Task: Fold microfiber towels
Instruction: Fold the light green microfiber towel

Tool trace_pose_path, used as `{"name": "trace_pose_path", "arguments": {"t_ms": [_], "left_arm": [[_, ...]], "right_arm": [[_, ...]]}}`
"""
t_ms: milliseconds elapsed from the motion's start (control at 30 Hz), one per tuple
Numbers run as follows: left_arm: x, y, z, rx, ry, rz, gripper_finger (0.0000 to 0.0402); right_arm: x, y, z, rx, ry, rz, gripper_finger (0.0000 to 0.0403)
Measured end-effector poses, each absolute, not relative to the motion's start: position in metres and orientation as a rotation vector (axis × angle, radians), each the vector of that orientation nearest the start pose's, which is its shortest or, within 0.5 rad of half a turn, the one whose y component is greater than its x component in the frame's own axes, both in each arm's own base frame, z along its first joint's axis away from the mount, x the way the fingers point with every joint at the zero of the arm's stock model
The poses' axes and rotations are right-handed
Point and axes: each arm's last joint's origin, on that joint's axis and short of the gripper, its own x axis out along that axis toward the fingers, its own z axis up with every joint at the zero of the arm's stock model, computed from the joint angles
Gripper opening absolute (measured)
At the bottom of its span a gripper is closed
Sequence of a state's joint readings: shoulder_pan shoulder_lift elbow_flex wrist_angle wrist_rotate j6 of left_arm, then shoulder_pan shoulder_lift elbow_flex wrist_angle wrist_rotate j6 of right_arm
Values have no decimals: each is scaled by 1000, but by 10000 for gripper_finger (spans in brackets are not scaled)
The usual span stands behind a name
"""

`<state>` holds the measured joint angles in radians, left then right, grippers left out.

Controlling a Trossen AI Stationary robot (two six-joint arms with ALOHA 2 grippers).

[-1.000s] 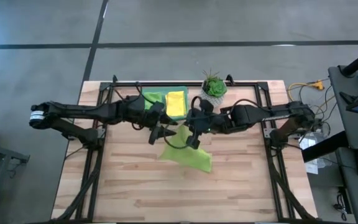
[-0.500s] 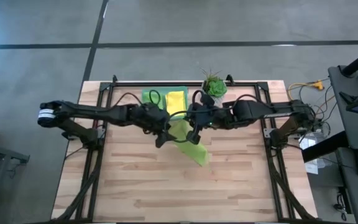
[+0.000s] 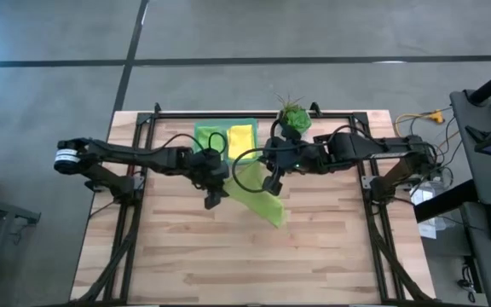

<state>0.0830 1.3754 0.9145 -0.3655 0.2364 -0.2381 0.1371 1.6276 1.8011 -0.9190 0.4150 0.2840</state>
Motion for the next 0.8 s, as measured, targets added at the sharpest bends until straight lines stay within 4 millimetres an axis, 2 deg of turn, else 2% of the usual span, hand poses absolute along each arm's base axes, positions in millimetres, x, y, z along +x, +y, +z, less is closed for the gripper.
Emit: {"name": "trace_pose_path", "arguments": {"t_ms": [200, 267, 367, 500, 600, 733, 800], "left_arm": [[275, 18, 232, -306, 859, -60, 18], [272, 18, 237, -303, 840, -61, 7], [262, 17, 253, -302, 830, -62, 2], [244, 16, 294, -306, 793, -57, 1], [235, 10, 324, -366, 732, -52, 0], [230, -12, 353, -448, 673, -122, 0], [231, -29, 358, -489, 684, -173, 0]], "right_arm": [[325, 33, 408, 55, 694, -370, 9], [321, 32, 407, 41, 725, -376, 9], [310, 30, 401, -9, 818, -424, 9], [291, 30, 398, -30, 901, -450, 9], [276, 44, 401, -54, 899, -379, 9], [249, 83, 399, -44, 896, -191, 9], [233, 106, 395, 6, 897, -112, 9]]}}
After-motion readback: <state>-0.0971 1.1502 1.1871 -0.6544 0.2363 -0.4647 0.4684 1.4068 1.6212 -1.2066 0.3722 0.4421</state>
